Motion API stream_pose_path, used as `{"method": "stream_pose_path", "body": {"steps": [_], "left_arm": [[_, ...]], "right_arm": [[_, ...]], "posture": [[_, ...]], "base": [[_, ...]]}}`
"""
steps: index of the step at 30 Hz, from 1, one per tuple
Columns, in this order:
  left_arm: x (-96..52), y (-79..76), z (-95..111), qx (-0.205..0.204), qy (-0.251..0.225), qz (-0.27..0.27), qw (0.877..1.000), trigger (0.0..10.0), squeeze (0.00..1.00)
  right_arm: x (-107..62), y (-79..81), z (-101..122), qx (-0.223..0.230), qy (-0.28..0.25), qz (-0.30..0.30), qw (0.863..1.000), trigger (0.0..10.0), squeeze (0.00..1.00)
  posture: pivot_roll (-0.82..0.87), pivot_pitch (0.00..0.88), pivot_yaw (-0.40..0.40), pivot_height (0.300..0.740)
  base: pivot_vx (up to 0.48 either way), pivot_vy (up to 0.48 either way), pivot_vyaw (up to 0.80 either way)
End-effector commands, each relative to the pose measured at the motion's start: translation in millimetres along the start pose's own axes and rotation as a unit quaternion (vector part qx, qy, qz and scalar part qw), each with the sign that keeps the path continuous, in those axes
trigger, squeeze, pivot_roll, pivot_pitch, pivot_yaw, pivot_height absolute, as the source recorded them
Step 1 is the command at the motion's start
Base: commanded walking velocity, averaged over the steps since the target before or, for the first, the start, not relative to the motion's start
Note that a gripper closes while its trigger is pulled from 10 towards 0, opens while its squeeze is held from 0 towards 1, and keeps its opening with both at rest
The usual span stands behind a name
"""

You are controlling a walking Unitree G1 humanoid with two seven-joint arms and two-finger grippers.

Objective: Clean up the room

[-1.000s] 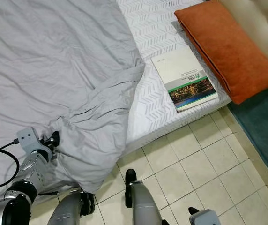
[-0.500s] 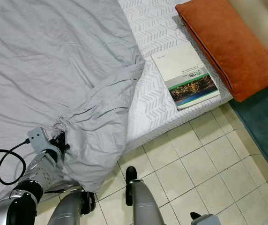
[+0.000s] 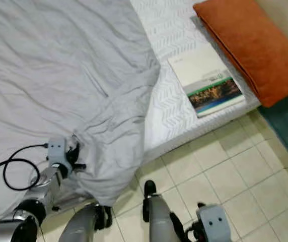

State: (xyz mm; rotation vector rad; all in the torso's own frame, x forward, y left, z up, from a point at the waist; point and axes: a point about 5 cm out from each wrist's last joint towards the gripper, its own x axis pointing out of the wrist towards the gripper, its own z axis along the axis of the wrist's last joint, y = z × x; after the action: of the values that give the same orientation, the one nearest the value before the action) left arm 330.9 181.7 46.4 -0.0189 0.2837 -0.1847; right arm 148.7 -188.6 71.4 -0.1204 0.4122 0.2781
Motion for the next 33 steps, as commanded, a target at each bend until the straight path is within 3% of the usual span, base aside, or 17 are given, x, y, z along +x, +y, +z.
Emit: {"method": "stream_pose_path", "body": {"steps": [1,3,8,11,19,33], "left_arm": [[-2.1,-13.2,-9.9,0.023,0.006,-0.028,0.999,10.0,0.0],[2.5,-26.2,-3.1,0.034,-0.011,-0.049,0.998,10.0,0.0],[8.8,-41.8,4.4,0.039,-0.021,-0.07,0.997,10.0,0.0],[15.0,-65.7,11.3,0.052,-0.027,-0.113,0.992,10.0,0.0],[20.1,-91.5,16.0,0.064,-0.024,-0.15,0.986,10.0,0.0],[14.1,-138.8,-1.1,0.074,0.004,-0.224,0.972,10.0,0.0]], "right_arm": [[1.5,-5.3,-12.4,0.015,0.023,-0.018,0.999,10.0,0.0],[6.9,-7.4,-7.7,0.014,0.008,-0.021,1.0,10.0,0.0],[14.8,-10.8,-5.3,0.015,-0.004,-0.023,1.0,10.0,0.0],[13.8,-8.3,-4.6,0.018,-0.013,-0.008,1.0,10.0,0.0],[14.8,-7.6,-5.0,0.016,-0.015,-0.005,1.0,10.0,0.0],[3.9,-13.2,-7.5,0.002,-0.008,-0.004,1.0,10.0,0.0]], "posture": [[-0.33,0.378,0.017,0.74],[-0.33,0.362,0.022,0.74],[-0.34,0.322,0.033,0.74],[-0.36,0.305,0.047,0.74],[-0.38,0.305,0.057,0.74],[-0.42,0.297,0.076,0.74]], "base": [[0.0,0.0,0.0],[0.0,-0.141,0.0],[0.0,-0.377,0.0],[0.0,-0.43,0.0],[0.0,-0.438,0.0],[0.0,-0.437,0.0]]}}
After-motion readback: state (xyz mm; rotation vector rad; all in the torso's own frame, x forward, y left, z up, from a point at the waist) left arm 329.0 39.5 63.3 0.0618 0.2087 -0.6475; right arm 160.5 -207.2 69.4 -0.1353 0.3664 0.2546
